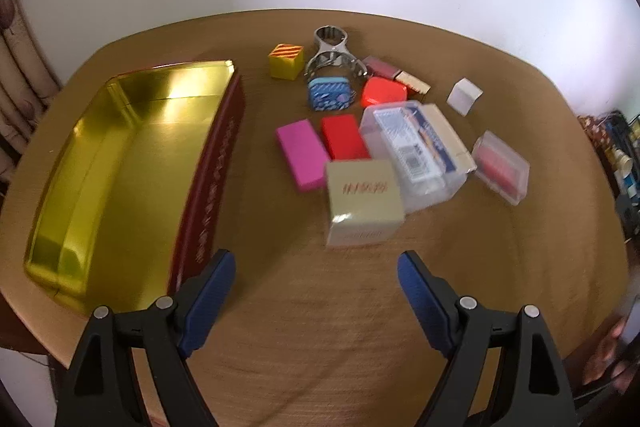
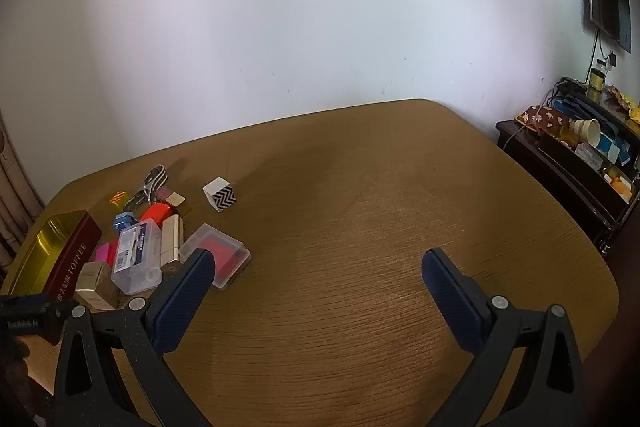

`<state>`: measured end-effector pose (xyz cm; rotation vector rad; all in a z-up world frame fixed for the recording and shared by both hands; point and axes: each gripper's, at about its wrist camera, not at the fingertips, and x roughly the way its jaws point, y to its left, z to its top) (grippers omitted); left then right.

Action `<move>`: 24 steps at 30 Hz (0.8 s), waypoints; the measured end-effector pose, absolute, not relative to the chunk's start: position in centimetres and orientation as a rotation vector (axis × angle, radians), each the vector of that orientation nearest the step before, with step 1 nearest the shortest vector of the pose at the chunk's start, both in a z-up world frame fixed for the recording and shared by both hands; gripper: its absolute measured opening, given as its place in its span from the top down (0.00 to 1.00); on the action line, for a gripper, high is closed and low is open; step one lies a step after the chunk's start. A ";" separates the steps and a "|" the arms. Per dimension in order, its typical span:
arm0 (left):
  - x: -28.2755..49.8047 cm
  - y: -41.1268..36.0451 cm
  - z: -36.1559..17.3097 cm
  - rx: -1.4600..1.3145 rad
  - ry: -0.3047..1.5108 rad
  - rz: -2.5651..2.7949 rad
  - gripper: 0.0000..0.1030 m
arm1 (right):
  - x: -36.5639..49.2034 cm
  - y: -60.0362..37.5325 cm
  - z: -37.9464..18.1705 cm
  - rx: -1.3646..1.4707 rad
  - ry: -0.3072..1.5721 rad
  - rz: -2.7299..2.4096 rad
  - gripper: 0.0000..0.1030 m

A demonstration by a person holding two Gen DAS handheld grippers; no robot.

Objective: Organize rigid objects
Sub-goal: 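Move both tools toward the items beside the red tin, then grasp the beige MARUBI box with the left tool while the right tool grasps the clear red-card case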

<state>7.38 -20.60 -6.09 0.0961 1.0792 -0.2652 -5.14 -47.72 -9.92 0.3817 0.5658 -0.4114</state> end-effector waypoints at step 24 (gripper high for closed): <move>11.6 -22.7 -9.0 0.118 1.165 -0.284 0.56 | -3.5 -47.2 -12.2 0.402 0.663 -0.334 0.00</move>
